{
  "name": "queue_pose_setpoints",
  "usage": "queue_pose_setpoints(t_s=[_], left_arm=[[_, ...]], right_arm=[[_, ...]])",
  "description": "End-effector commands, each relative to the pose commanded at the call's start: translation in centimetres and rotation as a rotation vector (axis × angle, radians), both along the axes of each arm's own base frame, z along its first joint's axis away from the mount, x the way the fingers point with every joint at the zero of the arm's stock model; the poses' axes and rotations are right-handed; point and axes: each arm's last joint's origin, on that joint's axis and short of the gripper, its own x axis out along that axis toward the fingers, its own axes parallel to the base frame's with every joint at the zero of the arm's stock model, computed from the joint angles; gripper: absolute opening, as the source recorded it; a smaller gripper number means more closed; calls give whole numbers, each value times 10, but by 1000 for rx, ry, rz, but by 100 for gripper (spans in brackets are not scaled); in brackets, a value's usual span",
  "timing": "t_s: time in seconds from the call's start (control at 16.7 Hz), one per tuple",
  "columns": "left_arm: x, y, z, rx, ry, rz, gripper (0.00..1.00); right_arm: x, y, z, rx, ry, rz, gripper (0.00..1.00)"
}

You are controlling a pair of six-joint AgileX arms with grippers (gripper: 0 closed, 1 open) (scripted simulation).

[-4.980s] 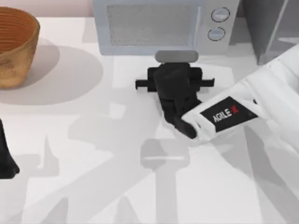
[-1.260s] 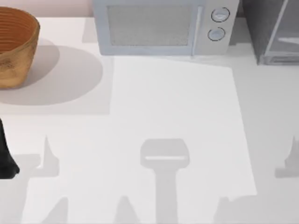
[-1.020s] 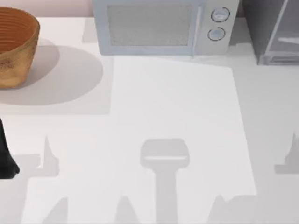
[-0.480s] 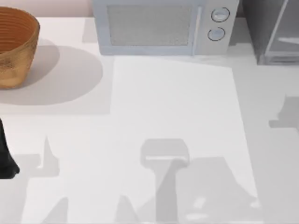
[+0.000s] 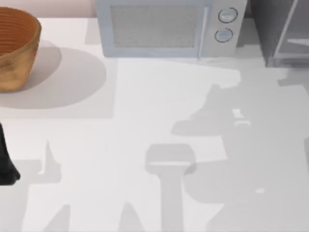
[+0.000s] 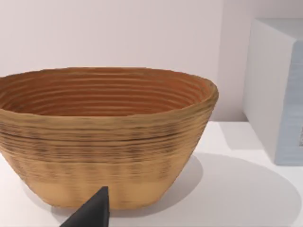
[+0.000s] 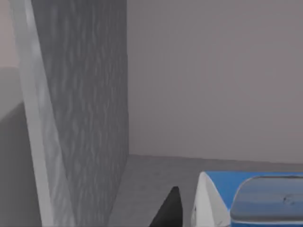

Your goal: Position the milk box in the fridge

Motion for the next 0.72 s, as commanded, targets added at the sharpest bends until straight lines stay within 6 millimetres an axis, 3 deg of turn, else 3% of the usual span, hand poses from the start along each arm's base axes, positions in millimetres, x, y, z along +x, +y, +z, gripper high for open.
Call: queue_pose_setpoints(t_s=[0.18,0.36,0.54,0.72], left_arm=[[0,0,0,0,0,0,100],[0,0,0,0,0,0,100],[0,0,0,0,0,0,100],[0,0,0,0,0,0,100]], right_arm=[[38,-21,-43,6,3,-16,0],[55,-41,-76,12,1,-52,0],[60,-52,-91,16,2,-77,0],[60,-52,-92,16,2,-78,0]])
